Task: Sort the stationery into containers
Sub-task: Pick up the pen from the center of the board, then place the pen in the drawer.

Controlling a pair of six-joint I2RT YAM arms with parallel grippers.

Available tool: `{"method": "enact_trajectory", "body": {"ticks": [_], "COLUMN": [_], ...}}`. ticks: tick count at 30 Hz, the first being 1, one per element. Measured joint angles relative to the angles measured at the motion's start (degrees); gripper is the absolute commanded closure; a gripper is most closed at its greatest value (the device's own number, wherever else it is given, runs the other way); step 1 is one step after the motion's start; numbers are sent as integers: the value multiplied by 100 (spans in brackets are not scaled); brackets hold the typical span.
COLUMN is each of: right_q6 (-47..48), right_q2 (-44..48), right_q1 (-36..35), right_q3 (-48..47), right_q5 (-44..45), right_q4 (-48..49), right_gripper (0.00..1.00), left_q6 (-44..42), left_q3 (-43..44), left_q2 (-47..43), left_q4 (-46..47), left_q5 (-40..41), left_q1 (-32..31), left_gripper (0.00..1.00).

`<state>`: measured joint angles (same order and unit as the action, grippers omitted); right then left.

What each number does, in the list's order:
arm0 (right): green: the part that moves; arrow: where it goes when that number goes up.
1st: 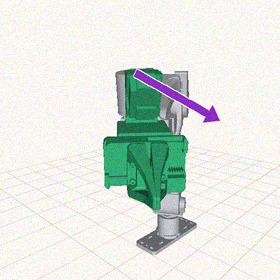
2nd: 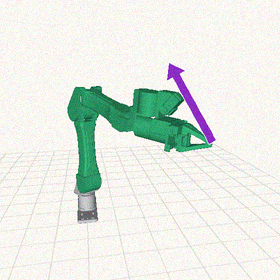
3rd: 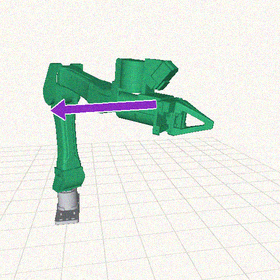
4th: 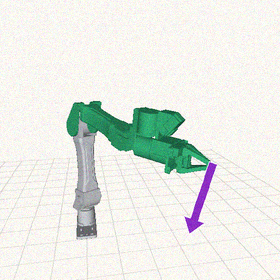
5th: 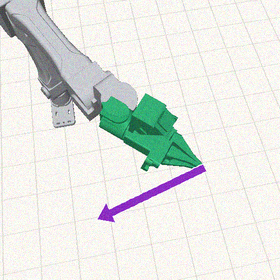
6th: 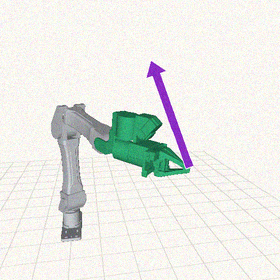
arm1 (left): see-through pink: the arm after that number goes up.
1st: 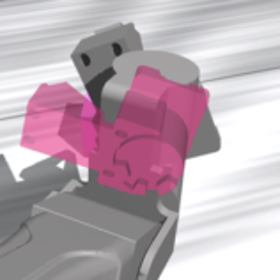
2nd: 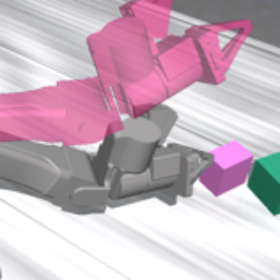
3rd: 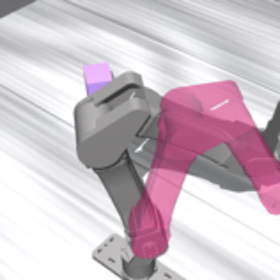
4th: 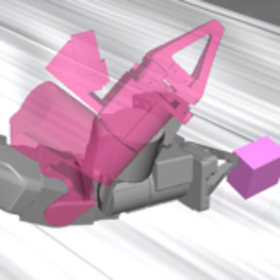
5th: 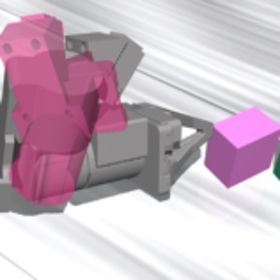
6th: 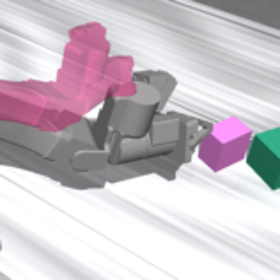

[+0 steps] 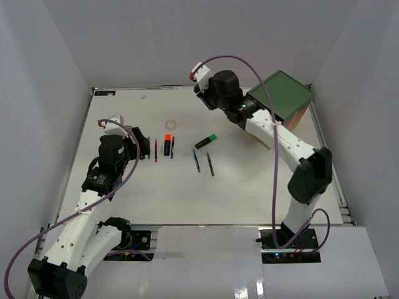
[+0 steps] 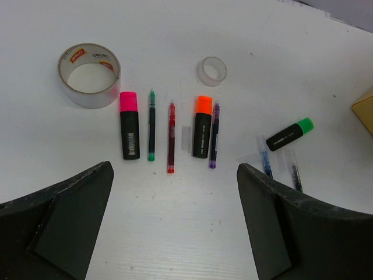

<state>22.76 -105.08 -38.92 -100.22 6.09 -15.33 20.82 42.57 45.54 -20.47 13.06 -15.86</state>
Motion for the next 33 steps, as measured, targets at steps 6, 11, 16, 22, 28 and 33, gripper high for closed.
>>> {"method": "enact_trajectory", "body": {"ticks": [6,11,16,22,28,33], "right_q6": [313,321,317,297,282,267], "right_q2": [1270,1526,1576,1829,1893,1969], "right_q1": [365,940,1215,1309,1309,1325], "right_q3": [817,1777,2240,2332,2332,2321], "right_q5": [682,745,789,769,699,404], "right_q4": [304,155,90,74,72,57], "right_gripper": [80,77,73,52,35,26], "left_q6": [0,0,2,0,0,0], "left_q3": [0,0,0,0,0,0], "left_q2": [0,0,0,0,0,0], "left_q4": [0,0,0,0,0,0], "left_q5": [-2,-22,-26,-39,-44,-44], "left_q1": [0,0,0,0,0,0], "left_gripper": [2,2,2,2,2,2]}}
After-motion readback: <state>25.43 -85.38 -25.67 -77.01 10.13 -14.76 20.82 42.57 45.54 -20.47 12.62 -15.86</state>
